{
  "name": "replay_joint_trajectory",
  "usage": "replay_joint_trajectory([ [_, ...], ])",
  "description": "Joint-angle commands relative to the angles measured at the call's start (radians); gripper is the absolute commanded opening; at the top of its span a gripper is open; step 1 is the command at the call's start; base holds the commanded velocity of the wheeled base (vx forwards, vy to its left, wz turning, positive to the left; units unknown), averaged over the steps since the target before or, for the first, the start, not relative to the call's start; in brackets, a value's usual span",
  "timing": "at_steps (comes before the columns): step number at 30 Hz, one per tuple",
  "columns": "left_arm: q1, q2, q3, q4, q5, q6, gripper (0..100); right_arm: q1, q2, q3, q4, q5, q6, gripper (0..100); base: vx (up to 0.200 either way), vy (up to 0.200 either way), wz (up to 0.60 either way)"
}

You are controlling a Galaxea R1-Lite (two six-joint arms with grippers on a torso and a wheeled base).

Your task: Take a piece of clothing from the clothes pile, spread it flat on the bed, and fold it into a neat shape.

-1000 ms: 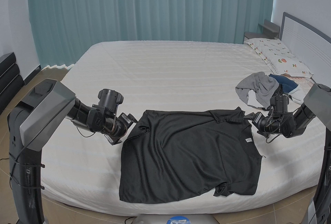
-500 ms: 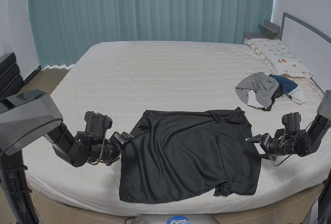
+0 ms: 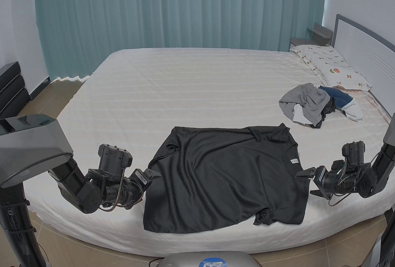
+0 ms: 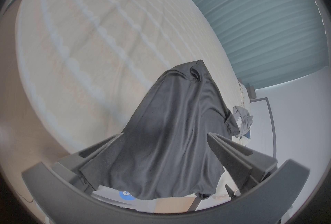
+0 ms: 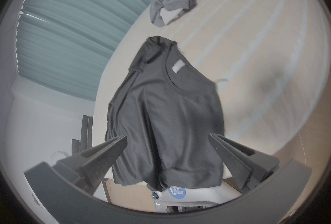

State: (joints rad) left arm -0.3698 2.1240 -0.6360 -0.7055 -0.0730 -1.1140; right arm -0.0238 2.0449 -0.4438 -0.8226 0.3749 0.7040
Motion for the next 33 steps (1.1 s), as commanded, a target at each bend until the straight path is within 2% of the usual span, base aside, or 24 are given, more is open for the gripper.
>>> replay_joint_trajectory([
  [1, -0.031, 0.007, 0.042, 0.0, 0.018, 0.037, 100, 0.027, 0.024, 0.028, -0.013, -0.001, 0.002, 100, 0.0, 0.0, 0.0],
  [4, -0.031, 0.007, 0.067, 0.0, 0.03, 0.089, 100, 0.031, 0.031, 0.05, -0.026, -0.007, -0.001, 100, 0.0, 0.0, 0.0],
  [6, -0.031, 0.007, 0.102, -0.002, 0.041, 0.158, 100, 0.018, 0.034, 0.082, -0.079, -0.004, 0.002, 100, 0.0, 0.0, 0.0],
  [8, -0.031, 0.01, 0.111, -0.002, 0.042, 0.171, 100, 0.01, 0.037, 0.094, -0.107, -0.004, 0.003, 100, 0.0, 0.0, 0.0],
  [14, -0.051, 0.019, 0.113, 0.0, 0.056, 0.172, 100, 0.022, 0.049, 0.122, -0.15, -0.005, -0.001, 100, 0.0, 0.0, 0.0],
  [19, -0.12, 0.062, 0.096, 0.0, 0.147, 0.172, 100, 0.024, 0.06, 0.123, -0.155, -0.007, -0.003, 100, 0.0, 0.0, 0.0],
  [24, -0.133, 0.116, 0.071, 0.0, 0.206, 0.203, 100, 0.025, 0.058, 0.122, -0.155, -0.007, -0.003, 100, 0.0, 0.0, 0.0],
  [33, -0.167, 0.136, 0.065, -0.002, 0.243, 0.221, 100, 0.025, 0.06, 0.122, -0.155, -0.007, -0.003, 100, 0.0, 0.0, 0.0],
])
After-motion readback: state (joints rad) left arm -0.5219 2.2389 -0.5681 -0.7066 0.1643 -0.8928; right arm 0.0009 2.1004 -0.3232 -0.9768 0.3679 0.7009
